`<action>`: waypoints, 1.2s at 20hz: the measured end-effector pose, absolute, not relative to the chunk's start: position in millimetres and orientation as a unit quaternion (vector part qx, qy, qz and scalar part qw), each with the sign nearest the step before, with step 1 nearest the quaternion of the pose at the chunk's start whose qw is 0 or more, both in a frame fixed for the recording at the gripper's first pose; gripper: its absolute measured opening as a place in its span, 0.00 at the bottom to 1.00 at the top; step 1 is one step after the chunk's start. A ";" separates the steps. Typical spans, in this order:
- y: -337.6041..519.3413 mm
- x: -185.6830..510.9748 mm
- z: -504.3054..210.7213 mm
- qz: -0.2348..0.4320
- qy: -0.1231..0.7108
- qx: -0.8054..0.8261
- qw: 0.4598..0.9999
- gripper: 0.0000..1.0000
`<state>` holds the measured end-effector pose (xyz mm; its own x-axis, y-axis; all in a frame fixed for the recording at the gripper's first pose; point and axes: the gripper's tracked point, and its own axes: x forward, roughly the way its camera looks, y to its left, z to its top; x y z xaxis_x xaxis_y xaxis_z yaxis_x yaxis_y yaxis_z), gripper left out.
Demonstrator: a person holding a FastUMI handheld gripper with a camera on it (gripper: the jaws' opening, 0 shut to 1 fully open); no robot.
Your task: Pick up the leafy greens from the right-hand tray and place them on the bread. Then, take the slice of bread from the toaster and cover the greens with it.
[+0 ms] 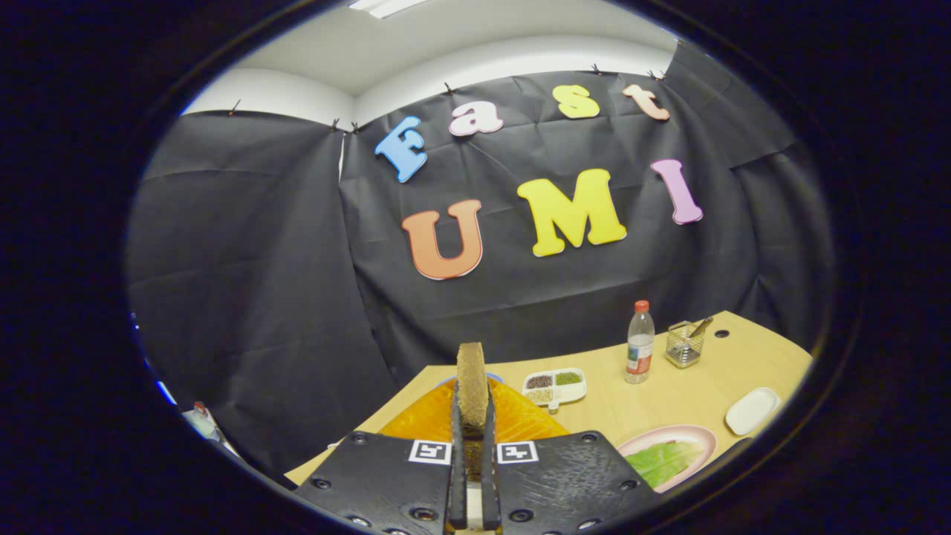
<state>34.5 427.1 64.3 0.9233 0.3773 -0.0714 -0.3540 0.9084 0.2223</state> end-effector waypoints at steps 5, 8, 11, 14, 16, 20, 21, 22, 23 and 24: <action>360.4 35.7 37.5 0.146 0.050 0.109 0.982 0.08; 324.9 44.9 1.0 0.116 0.076 0.122 0.983 0.08; 307.3 52.2 -31.0 0.104 0.106 0.144 0.978 0.07; 298.1 56.6 -55.3 0.100 0.115 0.161 0.975 0.08; 289.8 63.5 -75.8 0.089 0.127 0.175 0.972 0.07; 275.9 72.6 -99.9 0.086 0.139 0.212 0.964 0.07; 272.8 75.4 -107.2 0.087 0.142 0.225 0.960 0.07; 270.3 78.3 -116.1 0.086 0.150 0.237 0.956 0.07; 267.1 80.5 -123.4 0.084 0.158 0.243 0.953 0.07; 260.9 82.1 -130.6 0.078 0.164 0.245 0.952 0.08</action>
<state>82.1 260.9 -130.6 0.9342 0.2282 -0.2742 -0.0674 0.8677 0.4925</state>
